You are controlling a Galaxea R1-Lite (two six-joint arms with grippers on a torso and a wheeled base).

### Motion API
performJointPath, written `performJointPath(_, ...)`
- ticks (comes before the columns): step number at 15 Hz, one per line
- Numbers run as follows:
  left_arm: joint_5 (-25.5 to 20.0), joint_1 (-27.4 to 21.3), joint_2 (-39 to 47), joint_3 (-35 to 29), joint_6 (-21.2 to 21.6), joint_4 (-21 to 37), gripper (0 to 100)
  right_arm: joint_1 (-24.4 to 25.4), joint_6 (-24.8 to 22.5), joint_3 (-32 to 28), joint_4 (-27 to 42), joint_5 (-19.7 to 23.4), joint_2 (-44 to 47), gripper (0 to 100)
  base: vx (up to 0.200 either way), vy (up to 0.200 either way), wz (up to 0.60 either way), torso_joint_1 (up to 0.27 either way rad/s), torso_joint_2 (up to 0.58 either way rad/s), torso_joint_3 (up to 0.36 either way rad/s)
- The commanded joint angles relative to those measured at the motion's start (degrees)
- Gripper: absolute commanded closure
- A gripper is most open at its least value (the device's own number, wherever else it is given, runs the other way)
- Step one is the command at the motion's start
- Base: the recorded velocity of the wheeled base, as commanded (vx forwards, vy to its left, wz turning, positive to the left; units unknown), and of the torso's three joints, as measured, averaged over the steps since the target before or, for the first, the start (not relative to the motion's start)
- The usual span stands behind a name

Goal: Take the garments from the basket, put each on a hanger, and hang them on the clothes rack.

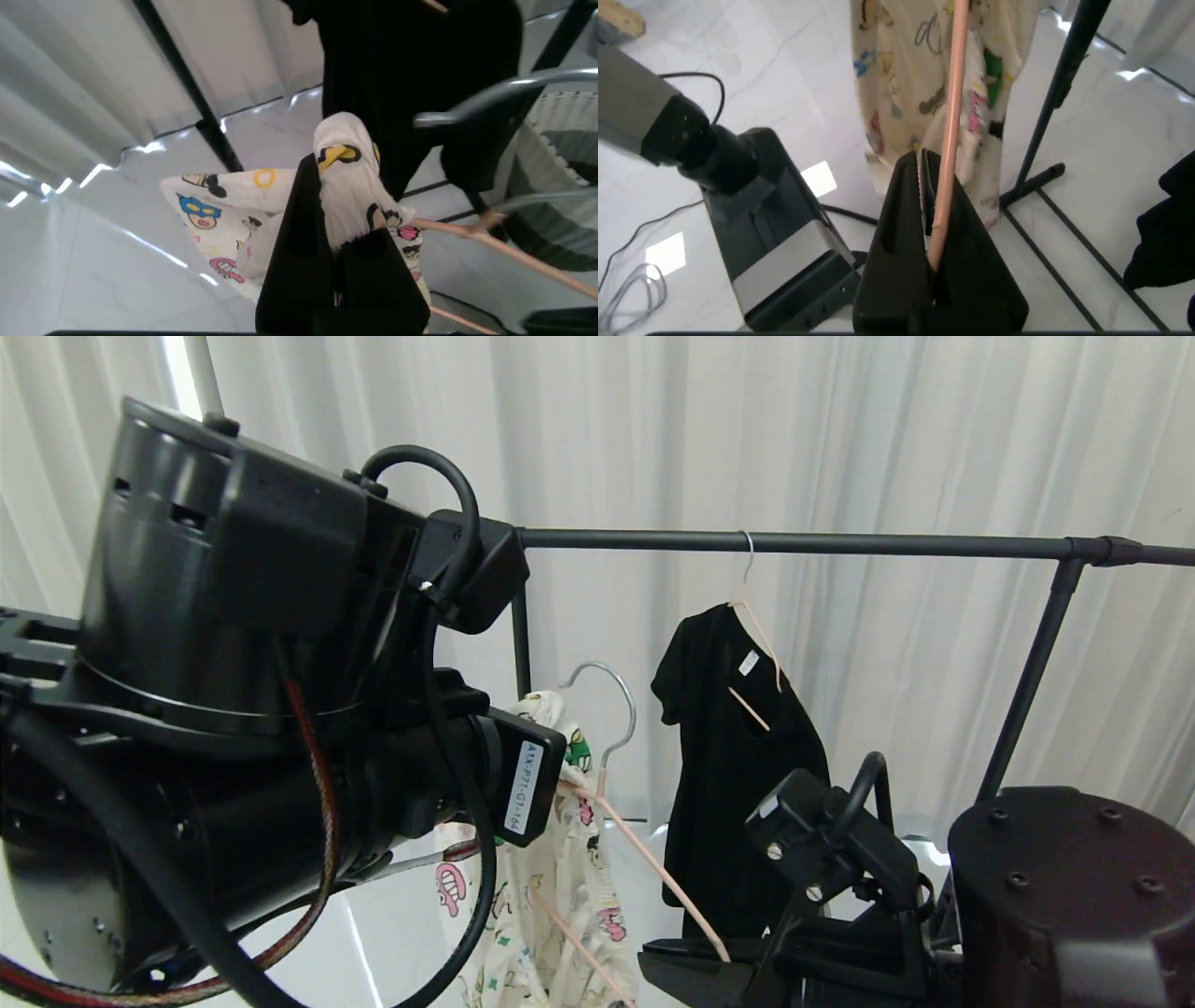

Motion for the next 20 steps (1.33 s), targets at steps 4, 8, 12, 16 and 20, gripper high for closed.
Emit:
performJointPath(4,0.06,-2.49,0.04,-0.42,-0.11,0.02,100,0.01,0.01,-0.67,-2.31,-1.03,2.36,100,0.0,0.0,0.0,0.0,0.0,0.0)
performJointPath(8,0.32,-2.4,-0.31,-0.16,0.07,-0.07,0,-0.52,0.01,-0.67,-2.4,-4.37,2.36,100,0.0,0.0,0.0,0.0,0.0,0.0)
performJointPath(12,0.49,-1.08,-0.92,1.16,0.07,-0.07,0,-1.75,-0.17,-0.58,-5.74,-8.06,2.01,100,0.0,0.0,0.0,0.0,0.0,0.0)
performJointPath(16,0.49,-1.0,-2.15,3.1,0.07,-0.16,0,-2.01,-0.43,-0.41,-8.12,-11.84,1.4,100,0.0,0.0,0.0,0.0,0.0,0.0)
performJointPath(20,-0.03,-1.08,-7.16,10.74,0.25,-0.51,0,-4.12,-3.68,1.53,-8.12,-12.63,-0.62,100,0.0,0.0,0.0,0.0,0.0,0.0)
